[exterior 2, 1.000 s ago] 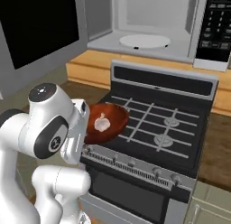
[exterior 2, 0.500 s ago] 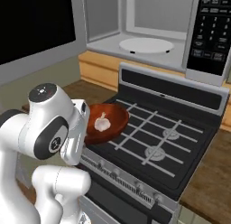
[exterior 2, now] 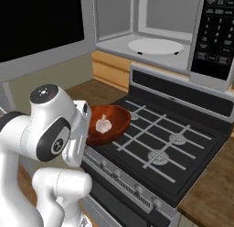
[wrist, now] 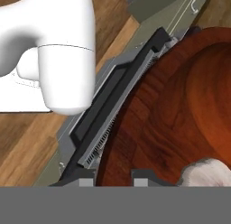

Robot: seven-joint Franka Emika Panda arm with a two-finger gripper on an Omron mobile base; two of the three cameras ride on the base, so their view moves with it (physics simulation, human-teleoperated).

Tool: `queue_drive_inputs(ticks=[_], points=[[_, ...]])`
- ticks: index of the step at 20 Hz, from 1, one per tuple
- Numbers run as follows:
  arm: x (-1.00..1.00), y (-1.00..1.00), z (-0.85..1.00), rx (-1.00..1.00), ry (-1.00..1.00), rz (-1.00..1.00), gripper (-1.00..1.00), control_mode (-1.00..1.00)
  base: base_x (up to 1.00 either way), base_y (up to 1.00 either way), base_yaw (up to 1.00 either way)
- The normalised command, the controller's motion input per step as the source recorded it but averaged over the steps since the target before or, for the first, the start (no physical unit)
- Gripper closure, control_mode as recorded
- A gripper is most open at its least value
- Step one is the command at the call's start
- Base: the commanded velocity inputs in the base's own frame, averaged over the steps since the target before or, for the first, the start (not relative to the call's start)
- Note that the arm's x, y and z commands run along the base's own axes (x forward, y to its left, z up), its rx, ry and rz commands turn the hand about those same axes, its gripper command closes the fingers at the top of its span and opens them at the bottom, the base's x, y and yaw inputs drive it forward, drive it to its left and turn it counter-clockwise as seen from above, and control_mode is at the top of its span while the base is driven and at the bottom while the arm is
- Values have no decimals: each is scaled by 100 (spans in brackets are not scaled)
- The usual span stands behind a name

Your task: Pick the garlic from the sink and place it in the bowl. Then pick the bowl and place it in the microwave. Then close the microwave door and press the start button.

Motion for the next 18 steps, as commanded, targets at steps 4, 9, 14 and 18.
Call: queue_drive_inputs(ticks=[4, 9, 14, 18], points=[[0, 0, 0, 0, 0, 0, 100, 100, 0, 0, 22], [0, 0, 0, 0, 0, 0, 100, 100, 0, 1, 21], [0, 0, 24, 0, -6, 2, 100, -100, 0, 0, 6], [0, 4, 47, 0, -15, -5, 100, -100, 0, 0, 0]])
